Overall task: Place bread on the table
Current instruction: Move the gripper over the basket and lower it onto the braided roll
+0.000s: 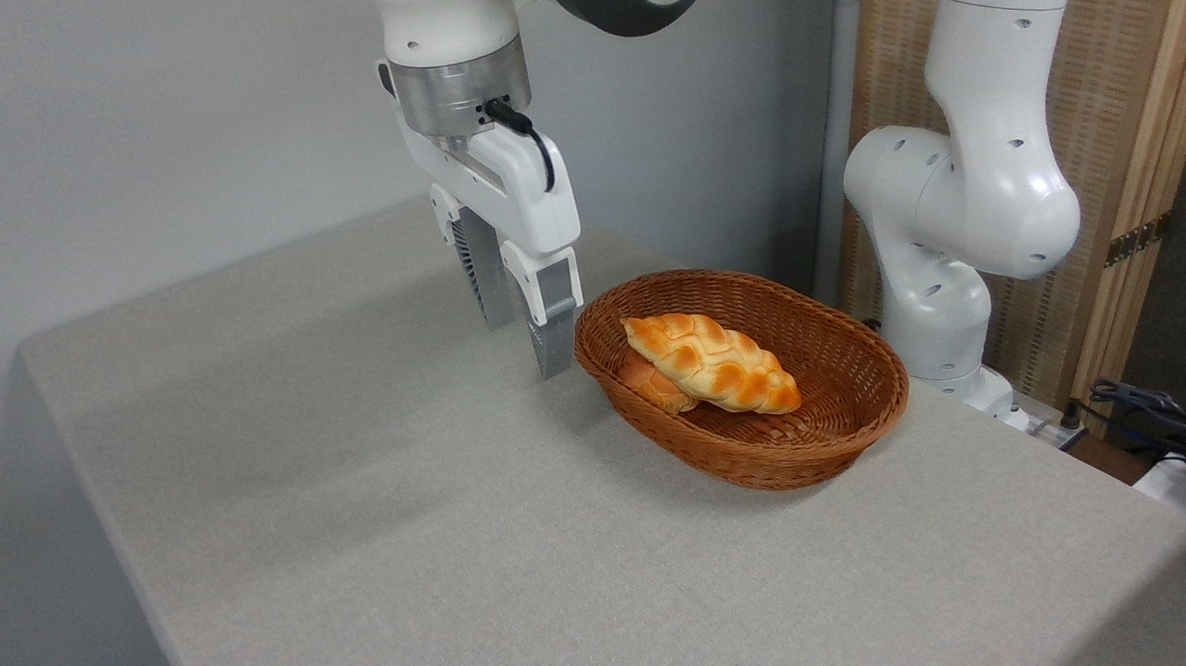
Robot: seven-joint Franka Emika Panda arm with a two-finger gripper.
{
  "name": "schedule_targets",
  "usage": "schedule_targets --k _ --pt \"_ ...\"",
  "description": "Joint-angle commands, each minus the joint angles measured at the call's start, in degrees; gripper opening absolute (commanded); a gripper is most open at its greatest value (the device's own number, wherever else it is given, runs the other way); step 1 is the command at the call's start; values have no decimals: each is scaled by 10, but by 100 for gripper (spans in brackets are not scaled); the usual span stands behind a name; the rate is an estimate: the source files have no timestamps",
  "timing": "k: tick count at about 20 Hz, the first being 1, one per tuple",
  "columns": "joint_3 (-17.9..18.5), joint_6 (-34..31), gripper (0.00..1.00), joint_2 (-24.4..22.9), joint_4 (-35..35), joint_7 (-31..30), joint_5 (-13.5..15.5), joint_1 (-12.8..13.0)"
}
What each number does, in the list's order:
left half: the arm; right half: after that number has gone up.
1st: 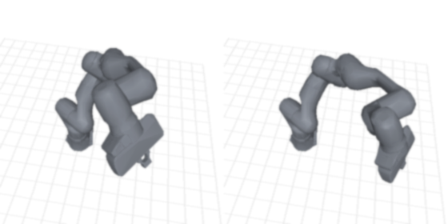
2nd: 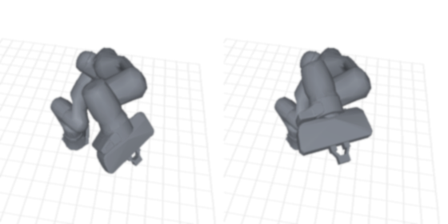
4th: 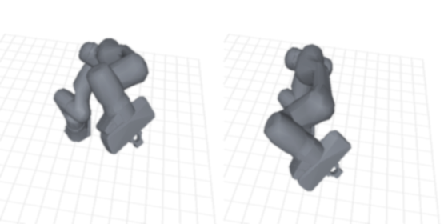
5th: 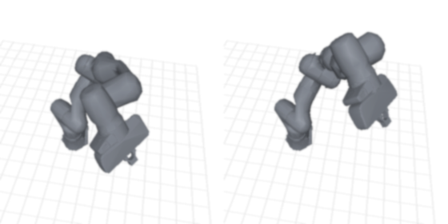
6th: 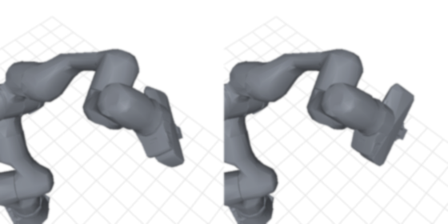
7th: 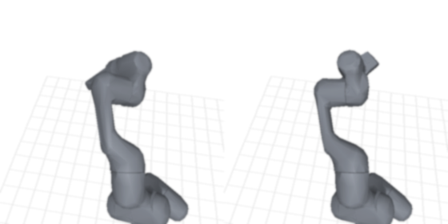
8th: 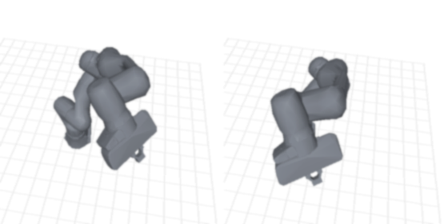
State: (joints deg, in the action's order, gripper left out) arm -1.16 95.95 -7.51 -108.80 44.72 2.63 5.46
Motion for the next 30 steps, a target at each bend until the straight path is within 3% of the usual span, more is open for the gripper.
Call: schedule_targets --k 1,4,9,16,24,28,29,30 --pt "-2 -48 100 -7 -2 59 7 13" --pt "-2 -52 100 -34 -32 114 7 15" --pt "-2 -56 100 -93 -121 276 7 22" --pt "1 -113 100 -103 -149 461 2 18" --pt "0 -110 100 -94 -184 566 -3 18" --pt "-1 -110 99 -89 -187 576 -3 19" --pt "-2 -109 94 -88 -187 576 -3 20" --pt "-2 -107 81 -84 -188 576 -3 20"
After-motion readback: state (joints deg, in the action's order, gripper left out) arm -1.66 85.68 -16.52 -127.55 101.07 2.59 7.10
